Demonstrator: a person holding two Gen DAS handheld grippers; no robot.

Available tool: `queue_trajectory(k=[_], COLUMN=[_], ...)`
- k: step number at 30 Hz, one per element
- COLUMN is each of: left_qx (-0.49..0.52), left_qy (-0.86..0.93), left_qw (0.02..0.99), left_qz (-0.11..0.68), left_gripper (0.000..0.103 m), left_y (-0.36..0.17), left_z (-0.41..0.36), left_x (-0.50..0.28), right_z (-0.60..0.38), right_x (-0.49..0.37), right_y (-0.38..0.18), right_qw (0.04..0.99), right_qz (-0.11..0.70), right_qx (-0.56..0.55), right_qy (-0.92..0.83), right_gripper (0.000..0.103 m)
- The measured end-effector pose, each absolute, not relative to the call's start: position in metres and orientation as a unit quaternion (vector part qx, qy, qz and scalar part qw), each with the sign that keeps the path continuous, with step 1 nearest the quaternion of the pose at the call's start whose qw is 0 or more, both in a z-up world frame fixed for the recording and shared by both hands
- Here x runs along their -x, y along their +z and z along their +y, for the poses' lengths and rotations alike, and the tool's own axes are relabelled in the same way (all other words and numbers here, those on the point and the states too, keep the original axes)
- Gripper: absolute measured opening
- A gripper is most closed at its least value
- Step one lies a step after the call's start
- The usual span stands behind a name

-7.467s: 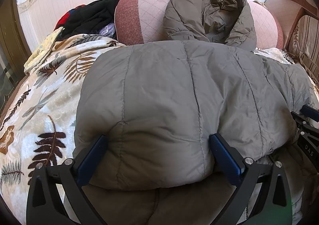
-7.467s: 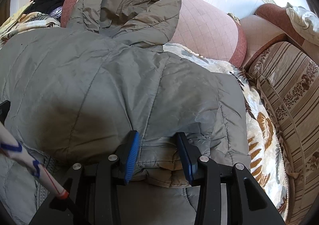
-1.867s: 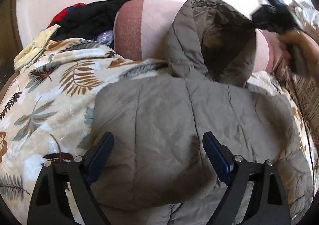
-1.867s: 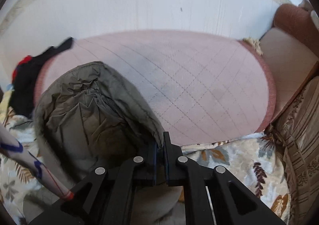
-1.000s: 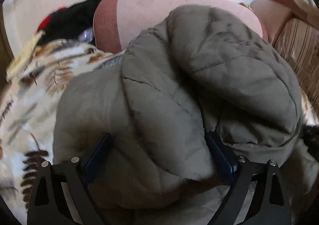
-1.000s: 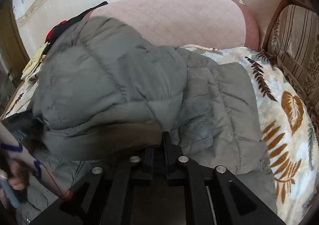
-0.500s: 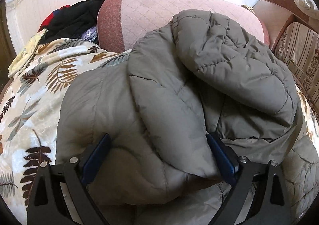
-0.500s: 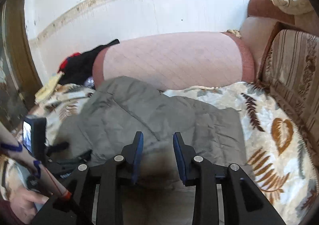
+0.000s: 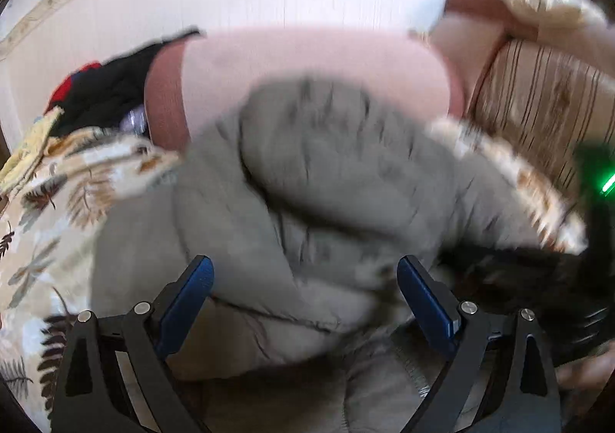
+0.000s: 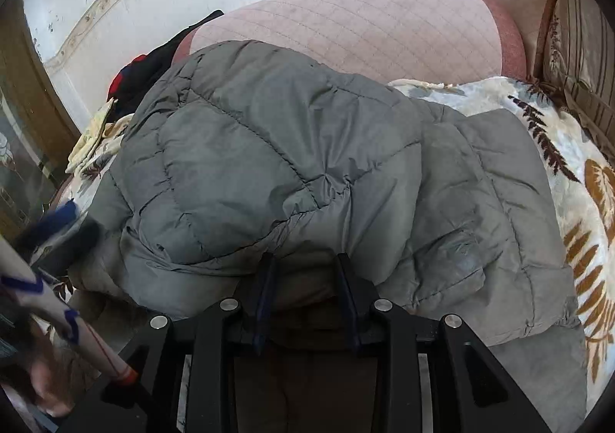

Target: Fold large clothes

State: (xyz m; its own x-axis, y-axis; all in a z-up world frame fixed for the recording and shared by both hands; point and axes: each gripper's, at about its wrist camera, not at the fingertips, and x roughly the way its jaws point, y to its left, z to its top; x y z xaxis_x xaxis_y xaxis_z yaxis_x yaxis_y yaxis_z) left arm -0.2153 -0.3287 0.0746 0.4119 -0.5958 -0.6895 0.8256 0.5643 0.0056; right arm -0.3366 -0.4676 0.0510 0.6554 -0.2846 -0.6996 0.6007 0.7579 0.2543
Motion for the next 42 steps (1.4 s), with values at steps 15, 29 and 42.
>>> queue_trajectory(k=[15,29,42], left_qx=[-0.210,-0.209,-0.211], left_qy=[-0.410,-0.411,-0.411], left_qw=[0.820,0.821,0.820], left_qz=[0.338,0.338,0.338], left_gripper=[0.099,0.100,0.101], left_y=[0.043,0.042,0.042], left_z=[-0.331,-0.330,-0.330], left_x=[0.209,0.208,0.207], right_z=[-0.485,-0.487,-0.487], right_x=[0.339,0.338,0.336], right_y=[0.047,0.042,0.040], right_qw=[0.873,0.873,0.872], right_qz=[0.331,0.338,0.339], right_qx=[-0.241,-0.235,-0.232], right_qy=[-0.265,-0.263,-0.265], right_gripper=[0.034,0.034,0.034])
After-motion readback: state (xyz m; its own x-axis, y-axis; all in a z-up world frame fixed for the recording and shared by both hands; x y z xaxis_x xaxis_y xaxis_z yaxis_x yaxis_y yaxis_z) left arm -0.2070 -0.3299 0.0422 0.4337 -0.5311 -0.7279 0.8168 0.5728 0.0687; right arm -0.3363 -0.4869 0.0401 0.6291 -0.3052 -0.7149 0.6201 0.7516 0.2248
